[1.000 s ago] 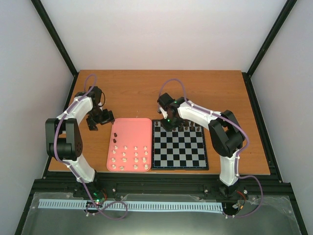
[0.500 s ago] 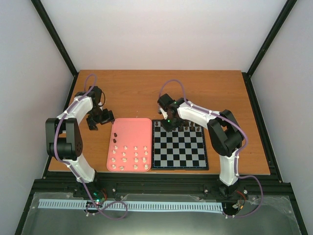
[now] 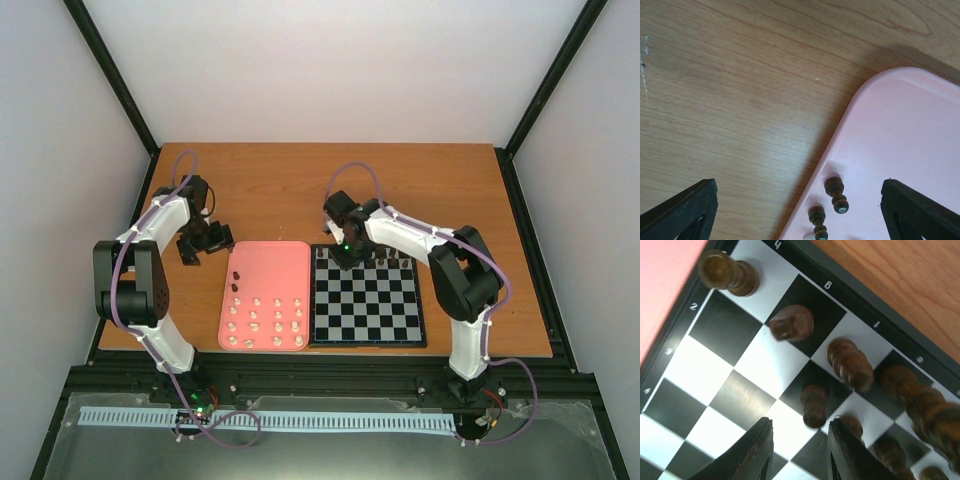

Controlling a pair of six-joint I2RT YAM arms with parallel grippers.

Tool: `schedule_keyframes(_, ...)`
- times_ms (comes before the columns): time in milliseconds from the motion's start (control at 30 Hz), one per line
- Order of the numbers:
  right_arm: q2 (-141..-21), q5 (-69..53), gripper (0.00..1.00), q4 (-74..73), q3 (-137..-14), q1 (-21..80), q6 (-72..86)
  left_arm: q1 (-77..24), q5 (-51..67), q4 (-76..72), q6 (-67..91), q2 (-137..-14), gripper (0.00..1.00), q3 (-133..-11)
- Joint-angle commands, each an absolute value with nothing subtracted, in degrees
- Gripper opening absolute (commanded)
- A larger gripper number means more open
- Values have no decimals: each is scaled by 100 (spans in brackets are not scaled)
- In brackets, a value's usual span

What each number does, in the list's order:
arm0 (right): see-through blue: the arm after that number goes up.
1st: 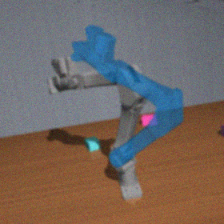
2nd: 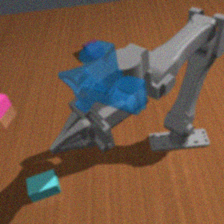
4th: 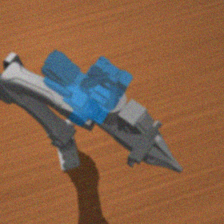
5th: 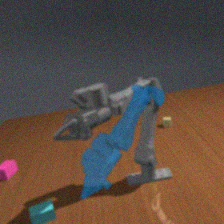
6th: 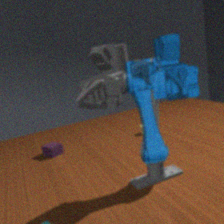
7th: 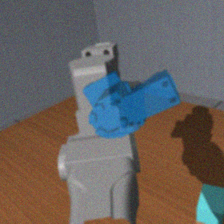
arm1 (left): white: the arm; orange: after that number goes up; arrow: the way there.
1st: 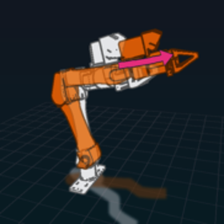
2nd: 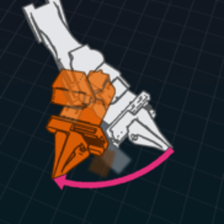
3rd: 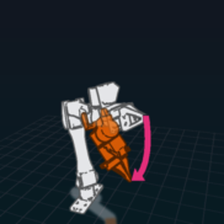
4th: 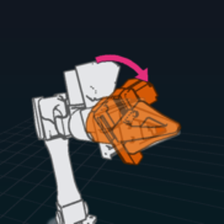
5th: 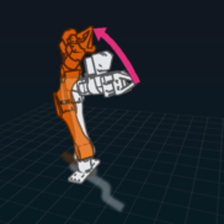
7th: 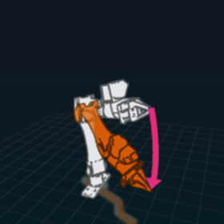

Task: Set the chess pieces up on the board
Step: Place the chess piece on the chessboard, then pick up the chess piece from the storage box.

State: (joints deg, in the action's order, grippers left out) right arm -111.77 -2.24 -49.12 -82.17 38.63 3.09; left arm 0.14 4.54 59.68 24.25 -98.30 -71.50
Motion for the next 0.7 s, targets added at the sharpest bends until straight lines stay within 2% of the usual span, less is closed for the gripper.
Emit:
schedule_keyframes(0, -10507, -421, 31, -5317, -8472, 3872, 271, 0, 501, 6034, 2392, -9881, 100, -7340)
schedule_keyframes(133, -10221, -666, 38, -5605, -8770, 4050, 311, 0, 468, 6024, 2390, -9895, 100, -7331)
schedule_keyframes(267, -10476, -823, 42, -5748, -9369, 4331, 252, 0, 406, 6045, 2423, -9949, 100, -7325)
schedule_keyframes(500, -12021, -1370, 45, -5446, -11153, 4825, 128, 26, 283, 6099, 2582, -10005, 100, -7362)
schedule_keyframes(667, -13287, -1839, 45, -5390, -12575, 5121, 106, 493, 849, 5989, 2771, -10016, 100, -7109)
